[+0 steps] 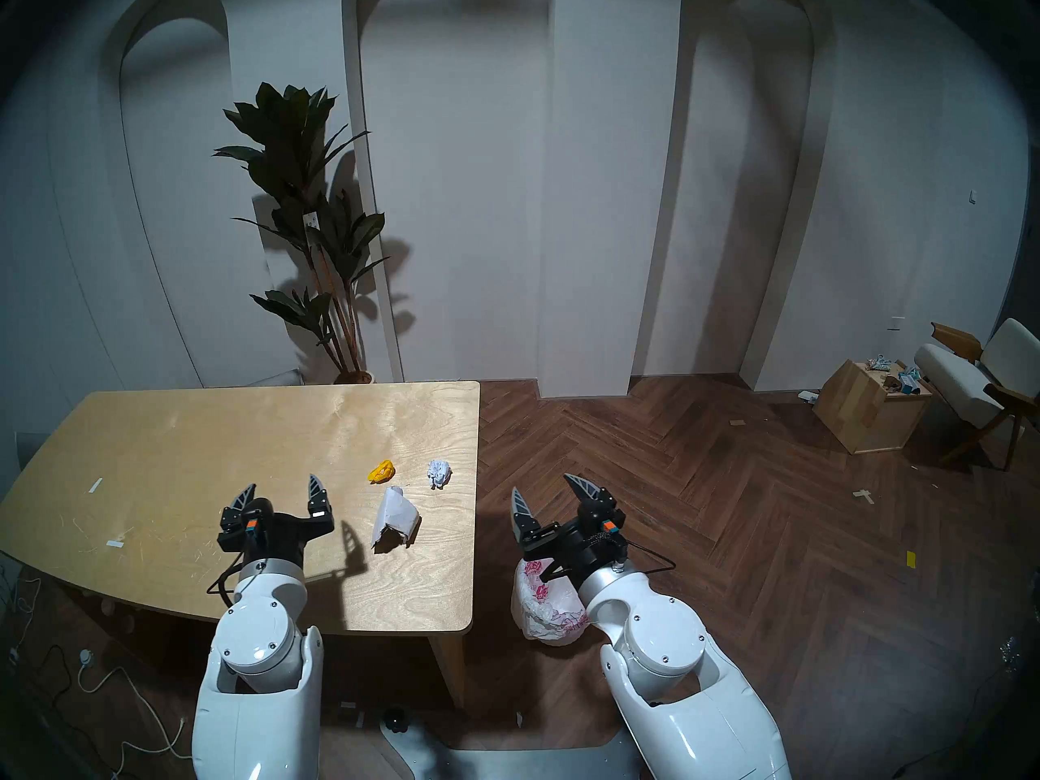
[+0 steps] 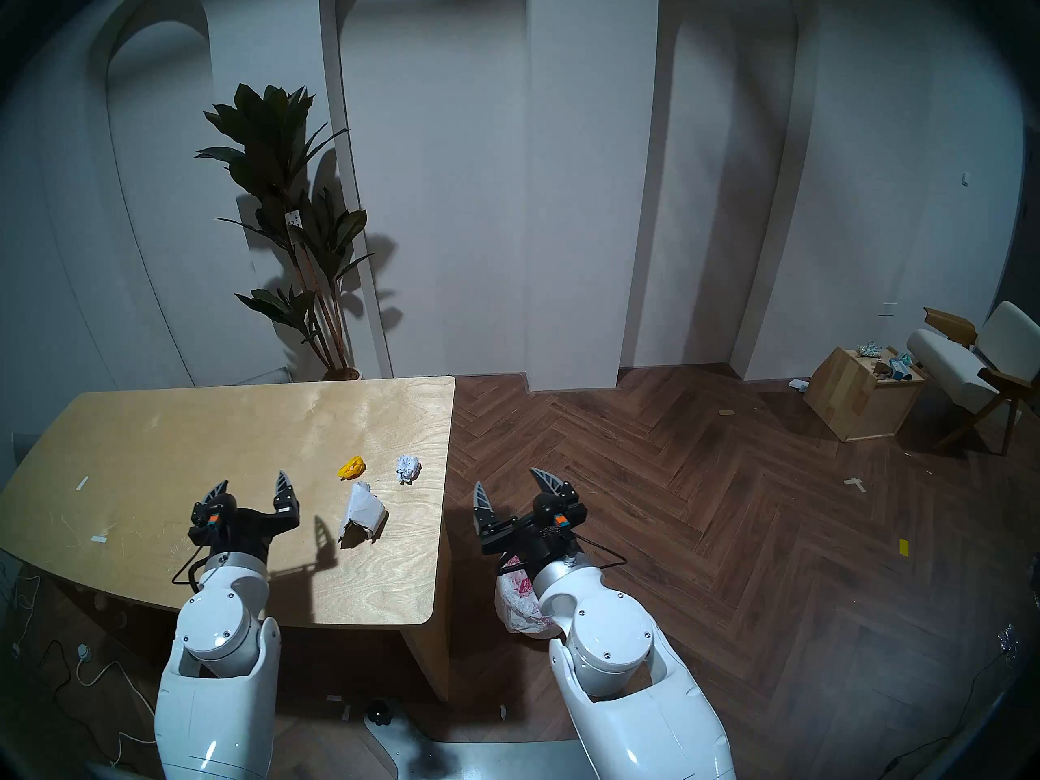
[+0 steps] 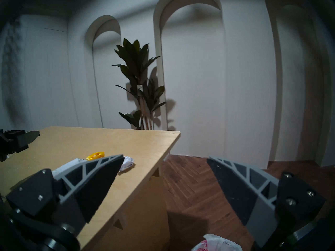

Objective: Put the trash into the trash bin on the ground

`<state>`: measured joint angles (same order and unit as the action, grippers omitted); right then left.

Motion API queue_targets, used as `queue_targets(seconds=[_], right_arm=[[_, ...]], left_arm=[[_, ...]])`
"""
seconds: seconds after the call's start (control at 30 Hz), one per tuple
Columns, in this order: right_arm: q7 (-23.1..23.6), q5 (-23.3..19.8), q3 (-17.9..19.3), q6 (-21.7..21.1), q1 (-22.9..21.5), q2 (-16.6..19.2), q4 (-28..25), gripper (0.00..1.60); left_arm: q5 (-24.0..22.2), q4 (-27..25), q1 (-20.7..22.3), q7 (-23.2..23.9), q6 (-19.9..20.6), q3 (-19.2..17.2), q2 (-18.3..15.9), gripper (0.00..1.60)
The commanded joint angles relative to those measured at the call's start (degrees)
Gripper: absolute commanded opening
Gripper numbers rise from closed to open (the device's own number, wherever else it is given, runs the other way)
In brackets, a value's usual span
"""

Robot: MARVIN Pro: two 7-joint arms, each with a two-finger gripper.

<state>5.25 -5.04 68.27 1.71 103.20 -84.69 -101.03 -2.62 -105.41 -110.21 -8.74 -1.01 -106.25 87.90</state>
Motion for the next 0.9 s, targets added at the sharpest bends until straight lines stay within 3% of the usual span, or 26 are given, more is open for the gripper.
queue_targets(seconds=[0.0,0.2,0.27,0.5,0.63,0.87], right_arm=[[-3.47,-1.73,-5.57,-0.52,-6.11,1.19,0.2,1.6],[-4.02,-5.19,-8.01,-3.65,-9.13,0.7,0.89,1.6],[-4.77,-7.27,-10.91,-5.21,-11.89,0.79,1.56,1.6],[-6.92,-10.89,-15.51,-9.16,-14.97,1.17,0.09,1.6],[-10.91,-11.13,-19.31,-13.64,-16.57,1.96,-2.82,1.6],[-17.76,-13.93,-25.74,-18.49,-21.22,2.38,-1.56,1.6]], left_arm=[[0.38,-0.68,0.24,-0.82,-0.07,-2.22,-1.12,1.6],[0.42,-0.65,0.26,-0.95,-0.06,-2.27,-1.1,1.6],[0.48,-0.61,0.29,-1.03,-0.08,-2.27,-1.09,1.6],[0.53,-0.54,0.33,-1.18,-0.1,-2.24,-1.1,1.6],[0.57,-0.5,0.34,-1.29,-0.12,-2.21,-1.11,1.6],[0.59,-0.52,0.33,-1.3,-0.12,-2.19,-1.14,1.6]])
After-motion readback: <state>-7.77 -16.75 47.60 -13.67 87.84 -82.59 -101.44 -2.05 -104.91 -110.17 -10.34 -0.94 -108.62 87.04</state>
